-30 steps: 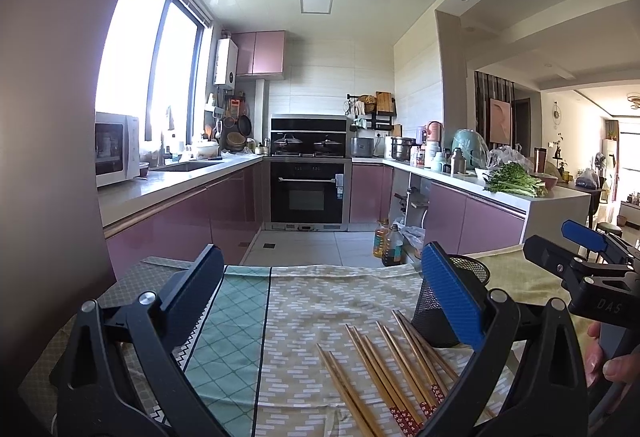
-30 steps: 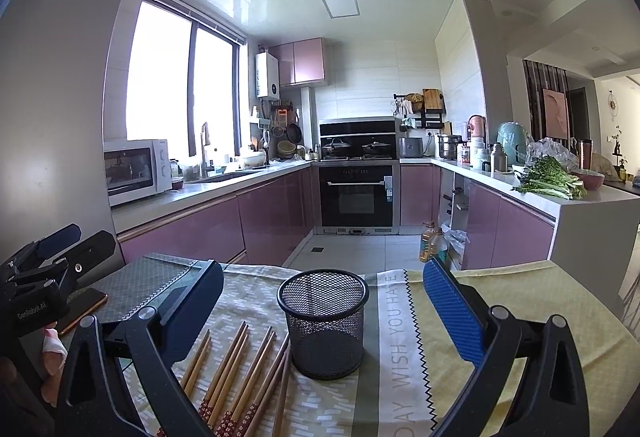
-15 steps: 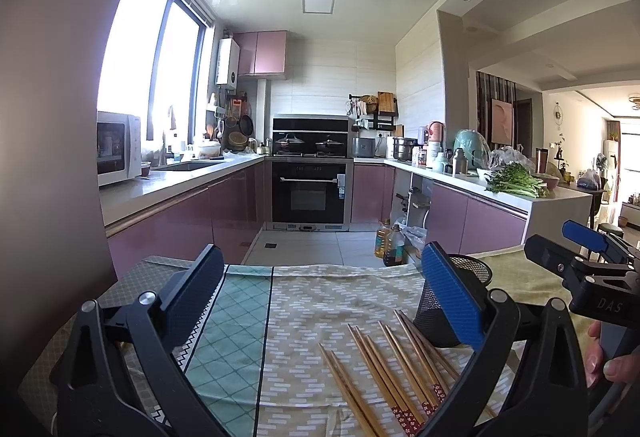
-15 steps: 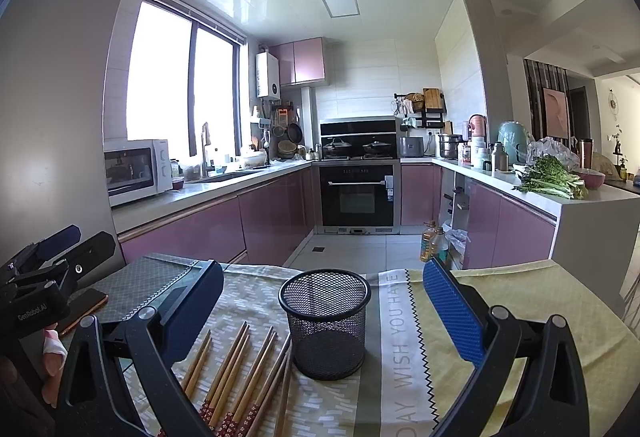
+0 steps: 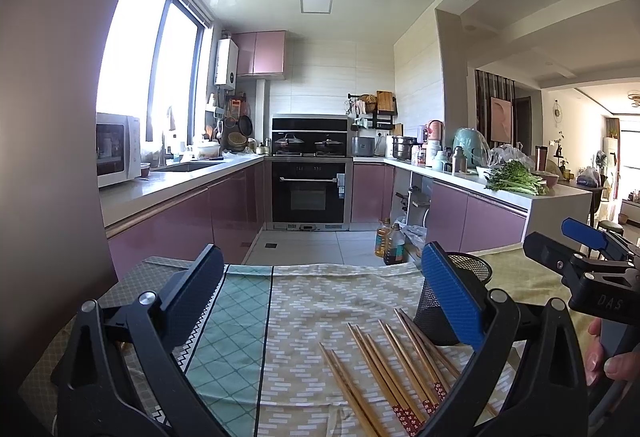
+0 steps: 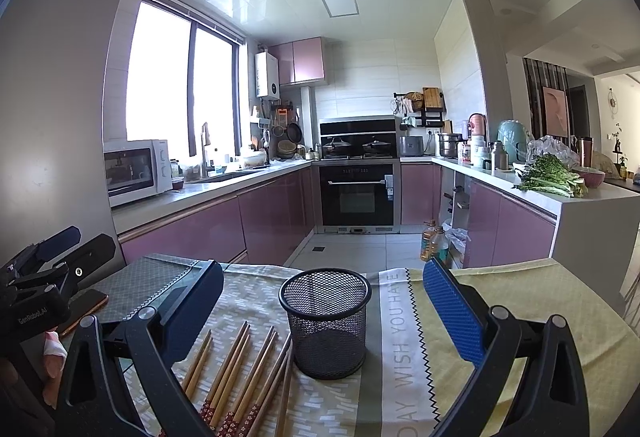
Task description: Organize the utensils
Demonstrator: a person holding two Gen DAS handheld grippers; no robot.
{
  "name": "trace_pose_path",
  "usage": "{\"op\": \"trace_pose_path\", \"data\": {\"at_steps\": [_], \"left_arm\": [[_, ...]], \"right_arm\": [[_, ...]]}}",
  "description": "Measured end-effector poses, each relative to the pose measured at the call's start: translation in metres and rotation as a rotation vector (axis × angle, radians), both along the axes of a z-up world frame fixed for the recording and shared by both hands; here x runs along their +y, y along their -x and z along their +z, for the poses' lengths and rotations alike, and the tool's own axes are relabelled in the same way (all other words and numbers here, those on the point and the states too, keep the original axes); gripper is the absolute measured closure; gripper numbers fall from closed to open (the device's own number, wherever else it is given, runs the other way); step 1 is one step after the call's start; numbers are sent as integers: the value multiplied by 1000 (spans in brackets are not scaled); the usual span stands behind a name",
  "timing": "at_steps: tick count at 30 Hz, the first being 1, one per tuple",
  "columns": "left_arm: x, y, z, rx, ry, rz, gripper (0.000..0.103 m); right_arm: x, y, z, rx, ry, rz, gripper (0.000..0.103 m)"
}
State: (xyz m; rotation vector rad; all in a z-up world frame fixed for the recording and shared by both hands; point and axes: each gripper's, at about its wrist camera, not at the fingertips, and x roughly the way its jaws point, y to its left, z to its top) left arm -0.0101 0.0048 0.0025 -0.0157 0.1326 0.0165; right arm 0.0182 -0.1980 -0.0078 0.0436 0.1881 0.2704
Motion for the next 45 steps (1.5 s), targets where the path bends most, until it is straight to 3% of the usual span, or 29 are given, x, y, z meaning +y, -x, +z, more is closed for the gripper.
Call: {"op": "trace_pose_path", "data": {"at_steps": [21, 25, 30, 36, 45], "left_arm": [[0, -7, -10, 65, -23, -23, 6], [5, -18, -20, 156, -37, -51, 6], [11, -39, -45, 343, -75, -108, 6], [12, -58, -84, 539, -116, -164, 18], [7, -74, -109, 688, -111, -247, 37]], "right_arm": [[-4, -5, -3, 33, -8, 7, 6], [-2, -12, -10, 94, 13, 44, 6], [7, -28, -35, 261, 100, 121, 6], [20, -56, -74, 490, 163, 182, 30], [43, -71, -92, 619, 238, 247, 56]]}}
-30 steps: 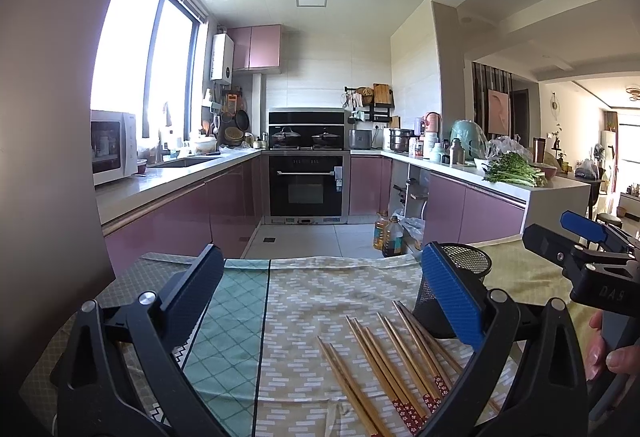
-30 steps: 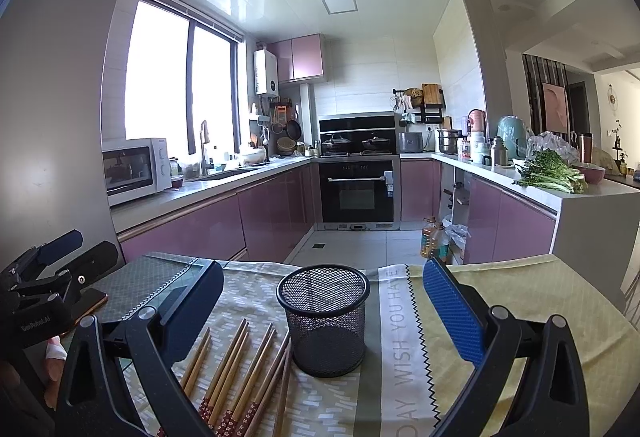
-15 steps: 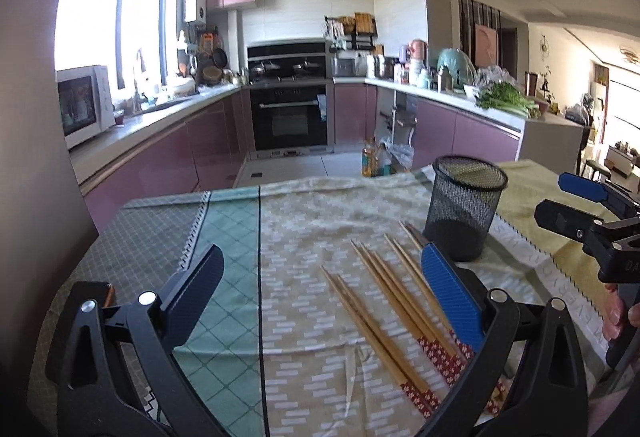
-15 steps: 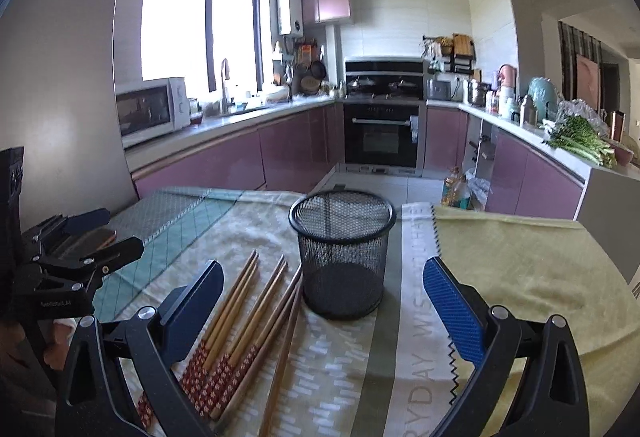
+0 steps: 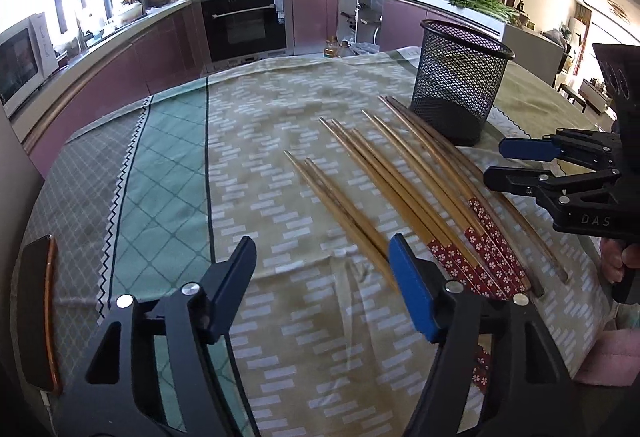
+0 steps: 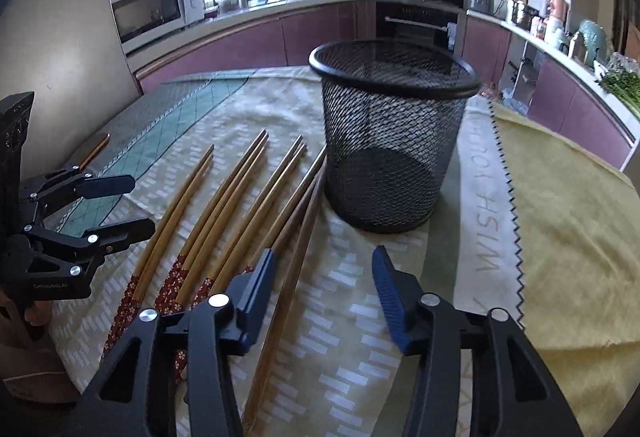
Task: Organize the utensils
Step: 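Lower the left tool and close it on one chopstick while the right tool grasps another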
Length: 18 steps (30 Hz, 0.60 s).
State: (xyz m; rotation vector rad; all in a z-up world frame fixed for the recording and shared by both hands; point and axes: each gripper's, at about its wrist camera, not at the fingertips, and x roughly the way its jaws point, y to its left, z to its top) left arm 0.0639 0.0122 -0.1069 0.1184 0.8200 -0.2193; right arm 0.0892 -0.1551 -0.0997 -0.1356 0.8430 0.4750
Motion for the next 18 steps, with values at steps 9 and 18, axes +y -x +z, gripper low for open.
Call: {"op": "trace_pose_path", "data": {"at_steps": [9, 18], "left_arm": [[3, -14, -5, 78, 37, -32, 55], [7, -30, -4, 109, 36, -47, 69]], "right_arm": [[0, -12, -3, 45, 21, 8, 72], [10, -31, -4, 56, 43, 33, 71]]}}
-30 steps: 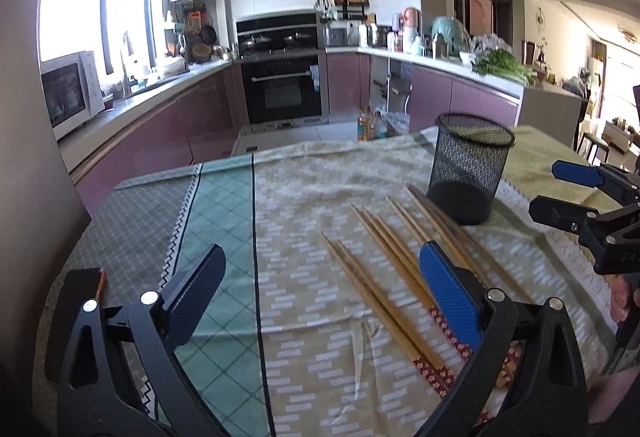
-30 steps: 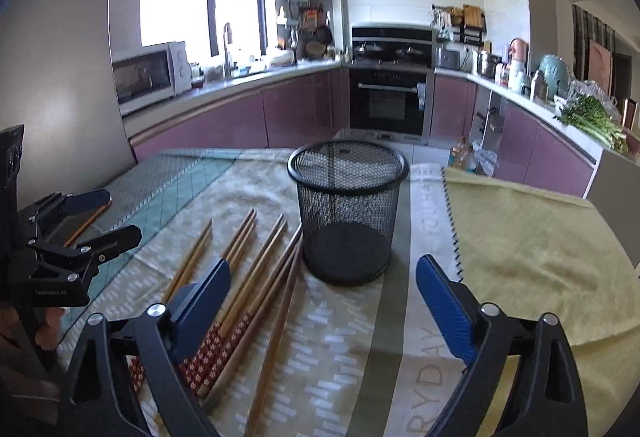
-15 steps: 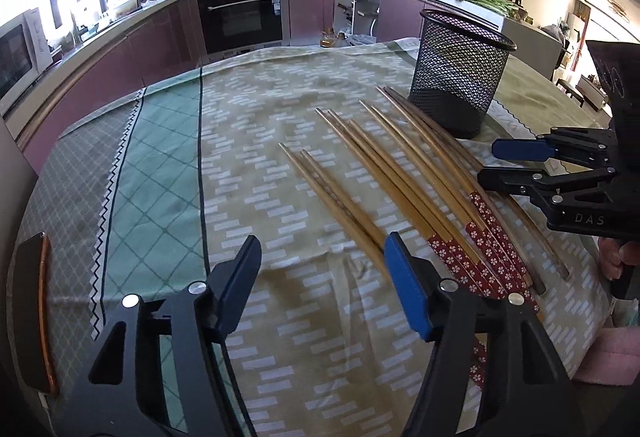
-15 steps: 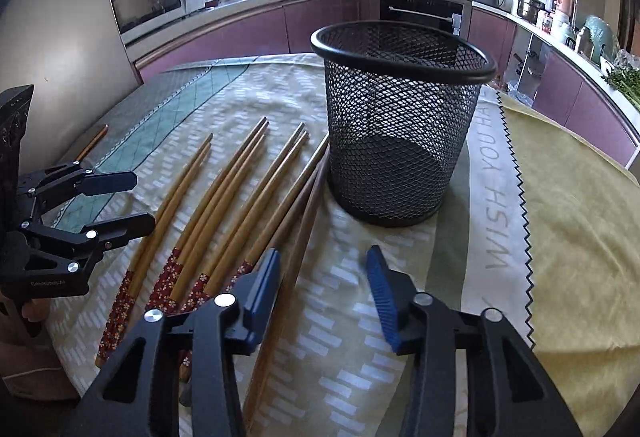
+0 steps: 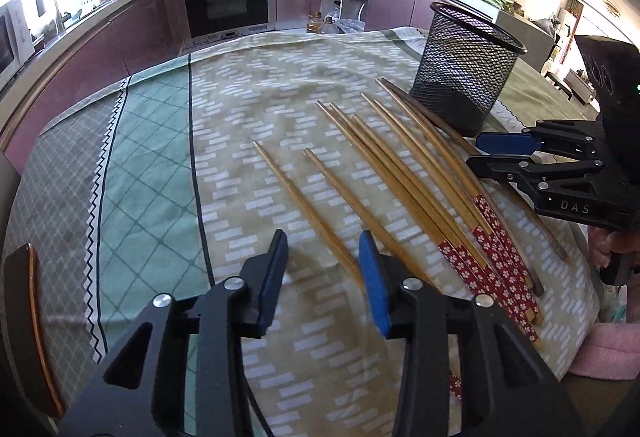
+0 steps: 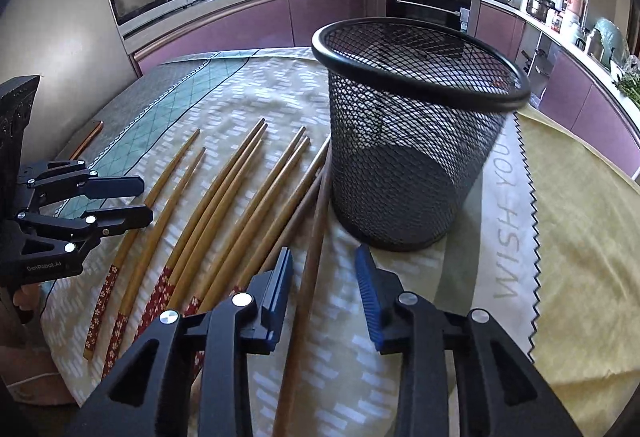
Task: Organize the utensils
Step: 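Lower the left tool and close it on one chopstick while the right tool grasps another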
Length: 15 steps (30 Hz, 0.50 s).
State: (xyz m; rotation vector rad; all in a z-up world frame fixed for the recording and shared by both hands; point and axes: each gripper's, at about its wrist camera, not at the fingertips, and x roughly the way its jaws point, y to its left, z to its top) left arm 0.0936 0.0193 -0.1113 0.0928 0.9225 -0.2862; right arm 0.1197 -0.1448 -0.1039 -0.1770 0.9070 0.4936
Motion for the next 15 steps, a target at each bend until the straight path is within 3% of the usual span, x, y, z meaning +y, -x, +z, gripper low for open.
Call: {"op": "trace_pose_path", "data": {"at_steps": [4, 6, 7, 15], "left_arm": [[1, -7, 0, 0, 13, 29, 84], [4, -8, 0, -1, 30, 45, 85], [5, -8, 0, -2, 38, 53, 87], [10, -2, 5, -8, 75, 68, 95]], "right_arm": [[1, -7, -1, 8, -28, -1, 74], [-1, -7, -1, 14, -47, -3, 84], [-3, -8, -2, 29, -69, -3, 94], [-15, -4, 6, 43, -176, -5, 97]]}}
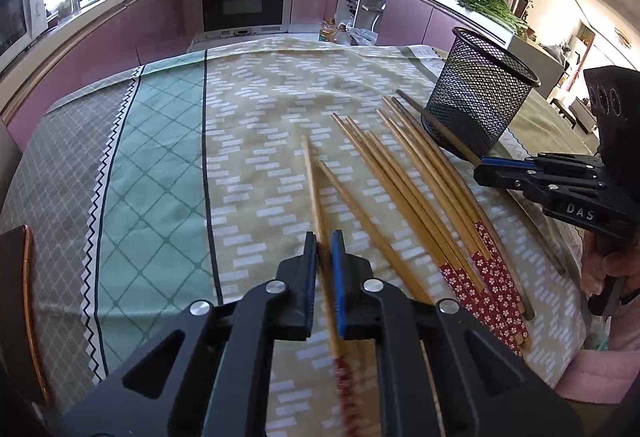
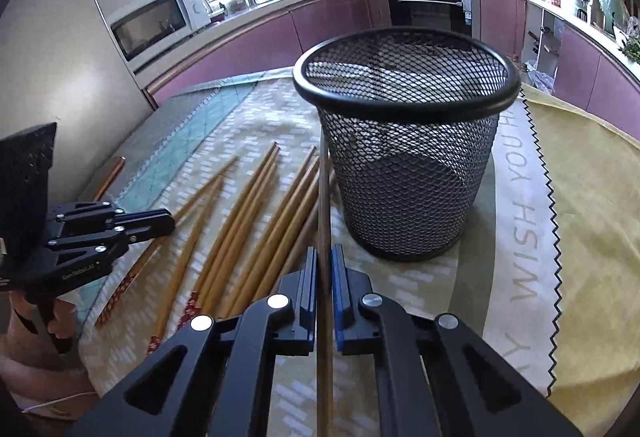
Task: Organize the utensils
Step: 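Lower the left tool and close it on one chopstick while the right tool grasps another, then lift the left tool's chopstick upright over the mesh cup while the right tool carries its own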
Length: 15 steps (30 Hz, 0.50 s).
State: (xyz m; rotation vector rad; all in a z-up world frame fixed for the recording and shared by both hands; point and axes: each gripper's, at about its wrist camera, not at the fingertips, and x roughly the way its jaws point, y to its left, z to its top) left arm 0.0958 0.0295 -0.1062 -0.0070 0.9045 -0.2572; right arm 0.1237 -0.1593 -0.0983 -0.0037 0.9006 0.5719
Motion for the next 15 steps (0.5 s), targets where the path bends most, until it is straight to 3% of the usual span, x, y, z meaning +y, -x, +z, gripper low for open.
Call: {"op": "trace_pose_path", "data": {"at_steps": [15], "left_arm": [[-2, 22, 55, -90, 64, -82, 96]], "right_arm": [[-23, 33, 57, -151, -153, 60, 97]]}}
